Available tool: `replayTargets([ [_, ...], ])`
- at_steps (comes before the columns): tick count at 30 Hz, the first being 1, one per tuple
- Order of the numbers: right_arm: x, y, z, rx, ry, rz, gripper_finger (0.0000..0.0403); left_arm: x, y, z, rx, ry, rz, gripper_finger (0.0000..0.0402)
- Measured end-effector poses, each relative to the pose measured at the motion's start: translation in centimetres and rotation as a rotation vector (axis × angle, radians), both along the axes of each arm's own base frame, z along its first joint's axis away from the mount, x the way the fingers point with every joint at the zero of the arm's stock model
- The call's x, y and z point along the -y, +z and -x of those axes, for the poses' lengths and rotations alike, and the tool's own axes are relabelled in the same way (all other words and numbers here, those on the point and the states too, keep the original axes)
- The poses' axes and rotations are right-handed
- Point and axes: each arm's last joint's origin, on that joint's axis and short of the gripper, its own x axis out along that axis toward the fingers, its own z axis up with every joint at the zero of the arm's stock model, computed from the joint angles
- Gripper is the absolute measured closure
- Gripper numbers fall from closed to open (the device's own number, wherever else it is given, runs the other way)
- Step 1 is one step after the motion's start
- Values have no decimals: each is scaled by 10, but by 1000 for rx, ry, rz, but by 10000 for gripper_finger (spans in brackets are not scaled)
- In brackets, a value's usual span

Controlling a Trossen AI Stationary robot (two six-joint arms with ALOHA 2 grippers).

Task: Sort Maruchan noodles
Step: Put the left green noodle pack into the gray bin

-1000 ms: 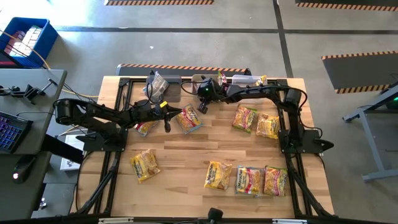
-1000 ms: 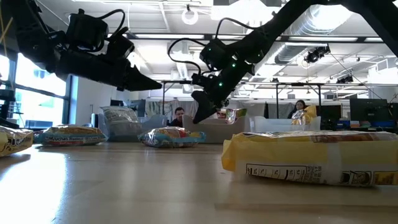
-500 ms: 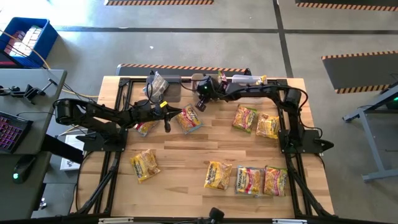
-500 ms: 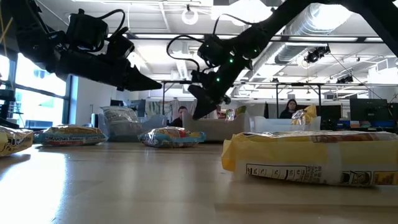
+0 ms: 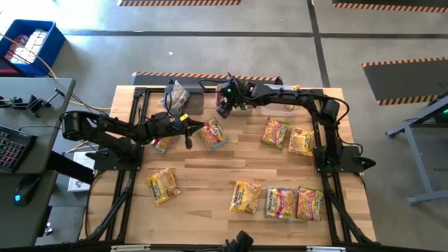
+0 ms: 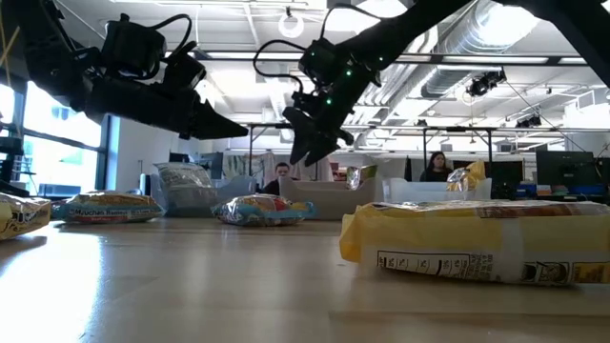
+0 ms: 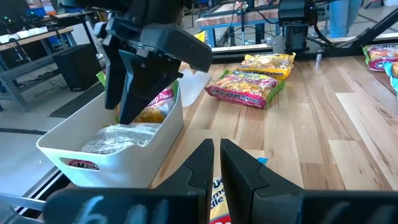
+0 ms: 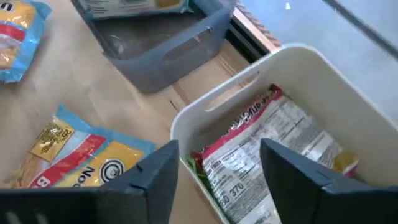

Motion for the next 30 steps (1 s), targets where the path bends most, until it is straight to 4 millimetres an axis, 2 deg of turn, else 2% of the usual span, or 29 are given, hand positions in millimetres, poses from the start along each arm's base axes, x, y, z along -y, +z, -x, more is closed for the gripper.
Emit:
replayTargets([
  [2,7,-7,0,16,-49,-32,182,0,0,0,0,0,0,383],
  [7,23,-38,1,-24,-151,-103,168,0,0,0,3,-1,-1,383],
  [11,27,-51,0,-49,-213,-82,166,0,1,0,4,-2,-1,383],
  [19,28,-52,0,-59,-225,-66,166,0,1,0,5,-3,-2,383],
  [26,35,-32,7,-45,-309,-61,166,0,0,0,3,-4,-1,383],
  [30,44,-31,14,-30,-375,-113,166,0,0,0,3,-5,-3,383],
])
